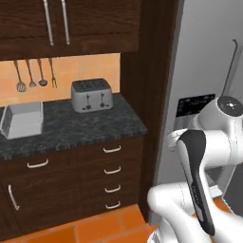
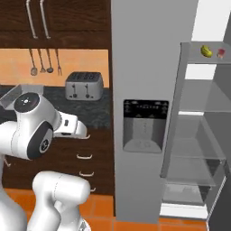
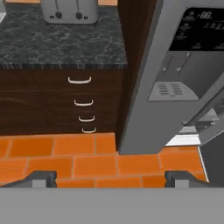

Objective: Place one cucumber and one steak in each tupperware on the nearby counter, to pack two identical lunches.

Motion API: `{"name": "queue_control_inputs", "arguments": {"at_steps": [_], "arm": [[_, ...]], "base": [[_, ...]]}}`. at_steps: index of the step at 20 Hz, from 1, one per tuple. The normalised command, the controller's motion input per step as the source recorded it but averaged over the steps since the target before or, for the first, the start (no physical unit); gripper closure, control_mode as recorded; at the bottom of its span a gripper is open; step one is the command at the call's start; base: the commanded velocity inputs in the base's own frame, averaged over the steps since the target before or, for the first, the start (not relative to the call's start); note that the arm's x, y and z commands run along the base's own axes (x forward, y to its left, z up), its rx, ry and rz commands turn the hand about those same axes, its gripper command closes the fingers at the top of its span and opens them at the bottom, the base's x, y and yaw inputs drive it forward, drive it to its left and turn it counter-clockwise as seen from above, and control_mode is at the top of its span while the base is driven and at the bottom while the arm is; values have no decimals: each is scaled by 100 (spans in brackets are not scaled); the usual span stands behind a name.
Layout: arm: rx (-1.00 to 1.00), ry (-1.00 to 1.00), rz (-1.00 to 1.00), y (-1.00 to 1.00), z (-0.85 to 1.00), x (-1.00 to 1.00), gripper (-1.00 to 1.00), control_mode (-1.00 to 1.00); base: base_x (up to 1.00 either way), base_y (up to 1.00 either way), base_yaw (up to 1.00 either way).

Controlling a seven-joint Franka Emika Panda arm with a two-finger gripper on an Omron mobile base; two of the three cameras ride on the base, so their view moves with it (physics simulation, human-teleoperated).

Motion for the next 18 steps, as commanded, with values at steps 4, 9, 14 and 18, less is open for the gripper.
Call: {"name": "queue_control_inputs", "arguments": {"at_steps": [4, 9, 14, 18], "arm": [[0, 0, 0, 0, 0, 0, -100, 100], [0, 0, 0, 0, 0, 0, -100, 100], [0, 0, 0, 0, 0, 0, -100, 100], [0, 0, 0, 0, 0, 0, -100, 100]], "base": [[56, -100, 2], [71, -100, 5], [49, -98, 10], [13, -55, 14]]}}
